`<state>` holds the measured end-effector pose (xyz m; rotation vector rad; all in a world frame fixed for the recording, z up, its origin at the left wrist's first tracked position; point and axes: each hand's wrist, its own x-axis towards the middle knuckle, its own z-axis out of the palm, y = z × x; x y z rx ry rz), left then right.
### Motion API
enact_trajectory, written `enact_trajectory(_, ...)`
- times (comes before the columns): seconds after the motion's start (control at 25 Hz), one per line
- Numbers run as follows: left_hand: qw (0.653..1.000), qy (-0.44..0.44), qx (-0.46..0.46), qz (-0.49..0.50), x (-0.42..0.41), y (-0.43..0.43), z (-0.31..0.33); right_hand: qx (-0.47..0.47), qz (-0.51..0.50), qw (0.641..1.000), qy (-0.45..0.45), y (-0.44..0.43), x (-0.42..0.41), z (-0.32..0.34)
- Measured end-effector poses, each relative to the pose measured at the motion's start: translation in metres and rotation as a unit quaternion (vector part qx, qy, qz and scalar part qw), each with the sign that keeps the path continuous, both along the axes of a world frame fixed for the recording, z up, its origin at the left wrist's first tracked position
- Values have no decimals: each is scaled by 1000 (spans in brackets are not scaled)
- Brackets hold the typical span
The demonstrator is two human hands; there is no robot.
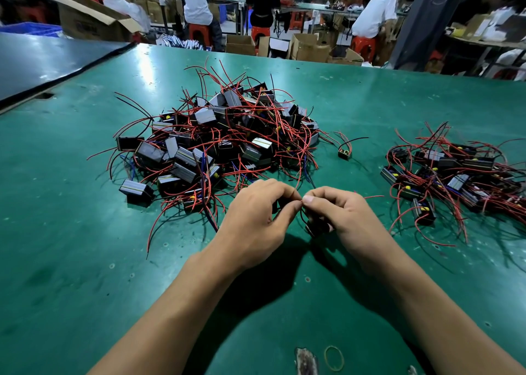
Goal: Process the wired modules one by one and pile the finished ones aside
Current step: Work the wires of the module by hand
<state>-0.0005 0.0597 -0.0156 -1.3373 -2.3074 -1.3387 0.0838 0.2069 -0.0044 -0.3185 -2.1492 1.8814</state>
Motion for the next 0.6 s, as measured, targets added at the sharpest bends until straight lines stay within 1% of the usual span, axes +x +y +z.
enact_trajectory(0.12,1000,16,-10,14,2,1,1,-34,-4,999,-11,-2,0,0)
enact_trajectory(0.2,999,17,-5,29,1,1,3,-25,-1,1000,6,-1,2,-1)
enact_trajectory(0.24,999,8,3,35,0,1,4,10,-5,1000,29,0,3,-2)
enact_trajectory(0.28,999,-7,11,38,-1,1,4,74,-18,995,63,2,4,-3)
enact_trajectory(0.32,999,-23,17,40,-2,1,4,159,-40,981,103,5,4,-5)
enact_trajectory(0.36,998,-39,20,40,-3,1,5,243,-61,957,142,7,5,-7)
enact_trajectory(0.4,998,-52,21,39,-3,1,5,308,-76,932,176,9,4,-10)
enact_trajectory(0.48,997,-67,18,33,-2,0,5,377,-80,897,217,13,3,-14)
enact_trajectory(0.6,997,-74,9,24,-2,-1,4,442,-84,860,243,18,2,-20)
